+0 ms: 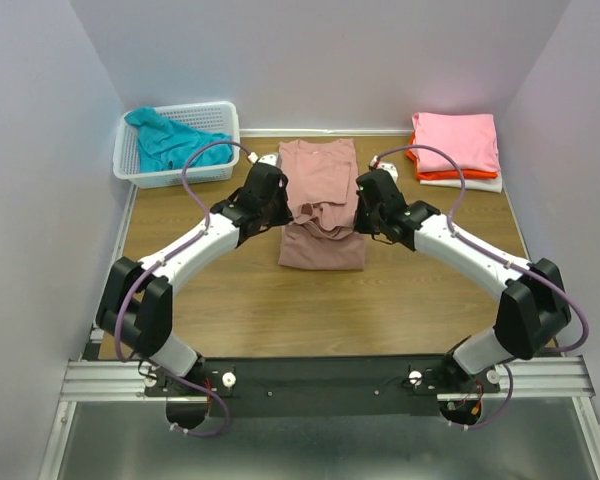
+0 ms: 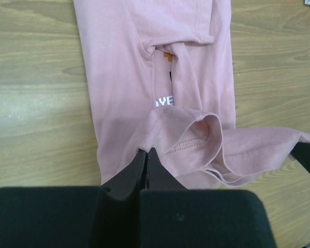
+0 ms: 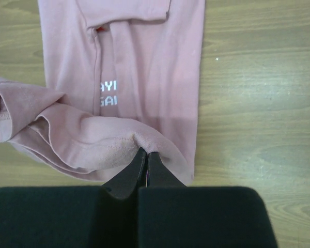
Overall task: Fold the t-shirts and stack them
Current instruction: Fold the tshirt
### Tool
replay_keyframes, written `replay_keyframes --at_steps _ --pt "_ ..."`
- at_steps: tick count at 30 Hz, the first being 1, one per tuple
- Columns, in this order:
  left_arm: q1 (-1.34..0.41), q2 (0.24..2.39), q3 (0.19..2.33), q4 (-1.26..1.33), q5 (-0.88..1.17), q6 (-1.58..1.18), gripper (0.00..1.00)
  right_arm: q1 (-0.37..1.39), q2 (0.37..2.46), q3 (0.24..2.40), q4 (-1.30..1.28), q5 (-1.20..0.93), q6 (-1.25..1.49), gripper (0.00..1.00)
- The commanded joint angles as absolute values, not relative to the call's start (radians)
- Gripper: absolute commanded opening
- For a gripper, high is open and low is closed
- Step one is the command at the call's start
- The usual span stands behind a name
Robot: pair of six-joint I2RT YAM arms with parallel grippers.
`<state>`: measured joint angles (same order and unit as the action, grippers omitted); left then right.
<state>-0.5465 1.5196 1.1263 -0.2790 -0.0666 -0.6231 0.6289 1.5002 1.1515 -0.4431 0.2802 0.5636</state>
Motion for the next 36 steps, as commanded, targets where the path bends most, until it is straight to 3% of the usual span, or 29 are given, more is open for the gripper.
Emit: replay_keyframes --at_steps 1,29,36 --pt "-0.529 1.572 1.190 -0.267 -0.022 -0.569 0.00 0.600 1.558 1.215 -0.417 0.299 0.537 0.00" --pt "-0.416 1.876 1.353 -0.250 0.058 -0.528 0.00 0.502 1.917 1.431 -0.377 0.204 0.532 0.04" --pt "-0.397 1.897 1.348 -0.250 0.040 -0.535 0.00 0.489 1.954 1.450 -0.373 0.195 0.525 0.13"
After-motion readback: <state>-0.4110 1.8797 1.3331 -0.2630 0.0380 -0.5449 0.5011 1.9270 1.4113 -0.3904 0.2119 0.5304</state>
